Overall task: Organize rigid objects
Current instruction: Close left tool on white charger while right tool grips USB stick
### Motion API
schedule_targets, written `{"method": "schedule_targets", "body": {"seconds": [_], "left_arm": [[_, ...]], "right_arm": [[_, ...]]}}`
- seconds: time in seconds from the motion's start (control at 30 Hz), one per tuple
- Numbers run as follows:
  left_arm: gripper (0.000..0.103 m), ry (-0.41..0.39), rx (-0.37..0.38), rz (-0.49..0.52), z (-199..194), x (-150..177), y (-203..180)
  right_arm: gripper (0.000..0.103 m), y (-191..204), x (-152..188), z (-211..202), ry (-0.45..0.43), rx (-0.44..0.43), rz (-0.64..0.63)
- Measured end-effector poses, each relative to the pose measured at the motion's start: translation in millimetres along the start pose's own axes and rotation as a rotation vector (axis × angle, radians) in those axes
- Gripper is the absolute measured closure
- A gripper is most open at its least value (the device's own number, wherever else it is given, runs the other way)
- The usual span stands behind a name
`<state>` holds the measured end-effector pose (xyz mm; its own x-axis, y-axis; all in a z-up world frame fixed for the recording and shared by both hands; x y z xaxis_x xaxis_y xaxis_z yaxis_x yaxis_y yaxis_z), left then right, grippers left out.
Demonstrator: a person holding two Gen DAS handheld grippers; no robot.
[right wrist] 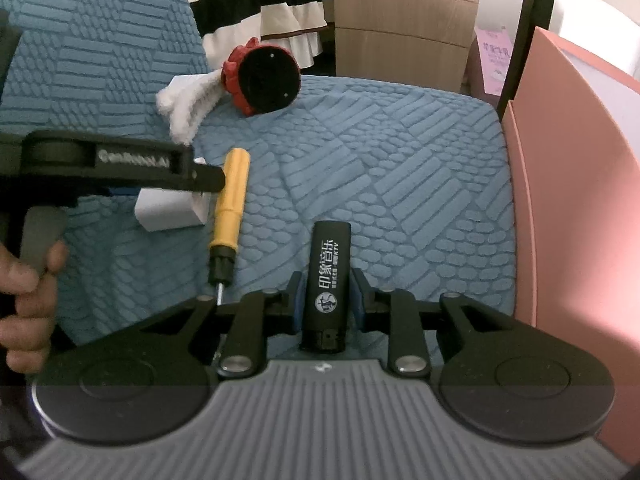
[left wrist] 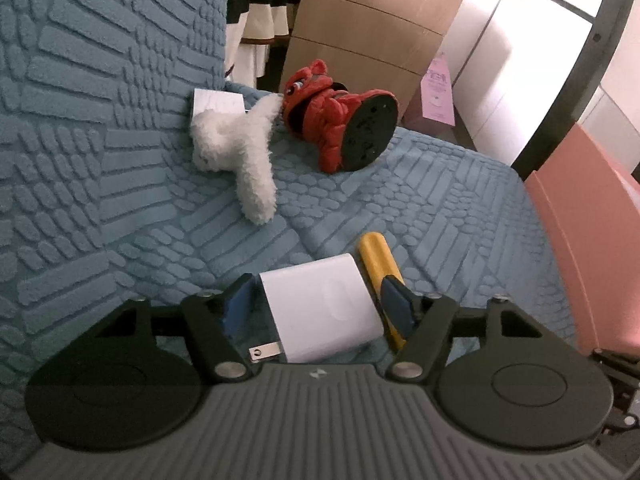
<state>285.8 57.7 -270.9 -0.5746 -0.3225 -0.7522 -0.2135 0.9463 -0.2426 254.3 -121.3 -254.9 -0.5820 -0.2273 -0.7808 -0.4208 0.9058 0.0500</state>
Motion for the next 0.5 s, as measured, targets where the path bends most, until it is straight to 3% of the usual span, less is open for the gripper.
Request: {"method": "schedule_targets", "body": {"seconds": [0.2, 0.5], "left_arm": [[0.034, -0.002, -0.031, -0.031, -2, -1, 10], [0.039, 0.014, -0.015, -0.066, -8, -2, 13]], "right_arm": [[0.075, 2, 1, 2, -0.02, 0.014, -0.026], [0.076, 1, 0, 0, -0.023, 0.033, -0.006]]}}
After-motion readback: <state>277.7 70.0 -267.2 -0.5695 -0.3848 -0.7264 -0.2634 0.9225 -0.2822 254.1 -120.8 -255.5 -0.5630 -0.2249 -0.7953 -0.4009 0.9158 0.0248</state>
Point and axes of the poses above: each gripper's, at about its wrist camera, not at the fingertips, and z roughly the way its jaws point, y to its left, x to its underside, the point moved 6 cm from there along z, roughly the way its jaws point, and after that the axes turned 14 degrees about -y, right-handed, at the moved point
